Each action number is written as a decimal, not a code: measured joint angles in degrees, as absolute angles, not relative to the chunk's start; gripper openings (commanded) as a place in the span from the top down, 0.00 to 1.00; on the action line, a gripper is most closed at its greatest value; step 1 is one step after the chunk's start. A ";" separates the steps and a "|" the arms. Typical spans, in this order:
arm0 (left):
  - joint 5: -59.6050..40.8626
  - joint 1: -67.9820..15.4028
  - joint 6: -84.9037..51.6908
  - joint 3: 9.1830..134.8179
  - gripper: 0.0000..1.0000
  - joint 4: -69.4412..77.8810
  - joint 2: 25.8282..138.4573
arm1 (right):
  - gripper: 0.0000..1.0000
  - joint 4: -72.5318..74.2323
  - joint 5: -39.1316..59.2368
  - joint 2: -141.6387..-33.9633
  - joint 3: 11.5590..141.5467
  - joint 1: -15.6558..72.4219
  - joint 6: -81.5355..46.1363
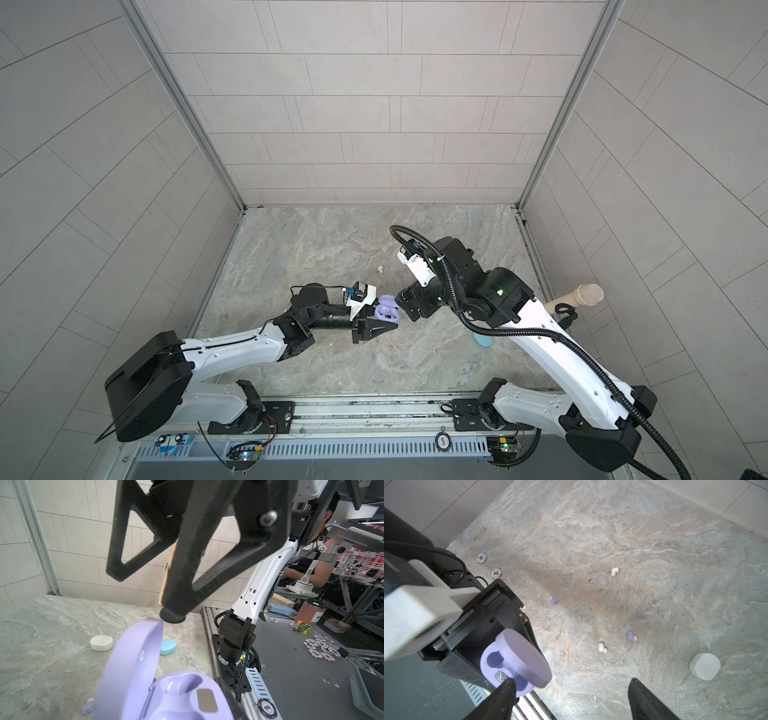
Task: Insert the wireless bluetooth earbuds into the charging case
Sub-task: 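Open the right gripper, release the lid and draw it back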
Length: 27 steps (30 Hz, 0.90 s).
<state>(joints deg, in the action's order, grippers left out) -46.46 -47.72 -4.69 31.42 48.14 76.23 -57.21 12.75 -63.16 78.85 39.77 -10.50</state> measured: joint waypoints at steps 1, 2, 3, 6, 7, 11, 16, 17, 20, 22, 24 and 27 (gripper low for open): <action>-46.30 -47.31 -4.78 31.07 0.94 48.29 76.23 | 0.12 -57.19 13.52 -63.11 78.85 39.40 -10.98; -46.15 -46.96 -4.95 30.81 0.94 48.62 76.23 | 0.12 -57.21 14.26 -63.02 78.85 39.00 -11.46; -46.06 -46.68 -5.10 30.59 0.94 48.97 76.23 | 0.12 -57.21 14.81 -62.96 78.85 38.70 -11.77; -45.76 -45.98 -5.21 30.20 0.94 49.69 76.23 | 0.11 -57.19 16.82 -62.65 78.85 37.19 -13.04; -45.58 -45.76 -5.32 30.06 0.94 49.95 76.23 | 0.11 -57.19 17.47 -62.48 78.85 36.38 -13.61; -45.08 -45.32 -5.52 28.80 0.94 51.03 76.07 | 0.11 -56.62 19.40 -61.71 78.54 32.82 -15.49; -44.86 -44.82 -5.63 27.83 0.94 51.86 75.66 | 0.11 -54.15 21.56 -60.88 74.76 28.18 -18.17; -44.84 -44.73 -5.63 27.79 0.94 52.07 75.53 | 0.11 -53.67 21.82 -60.88 73.54 27.27 -18.83; -44.91 -44.29 -5.63 27.70 0.95 53.04 75.42 | 0.11 -52.23 22.31 -61.10 69.69 24.99 -21.08; -45.10 -43.79 -5.78 27.70 0.95 54.11 75.42 | 0.11 -51.07 22.39 -61.56 67.16 24.03 -22.52; -45.58 -42.94 -6.28 27.70 0.95 55.83 75.64 | 0.11 -50.11 22.31 -62.54 64.95 23.38 -24.23; -46.94 -41.12 -8.25 27.73 0.94 60.84 77.84 | 0.11 -48.86 22.28 -64.79 62.54 23.20 -26.37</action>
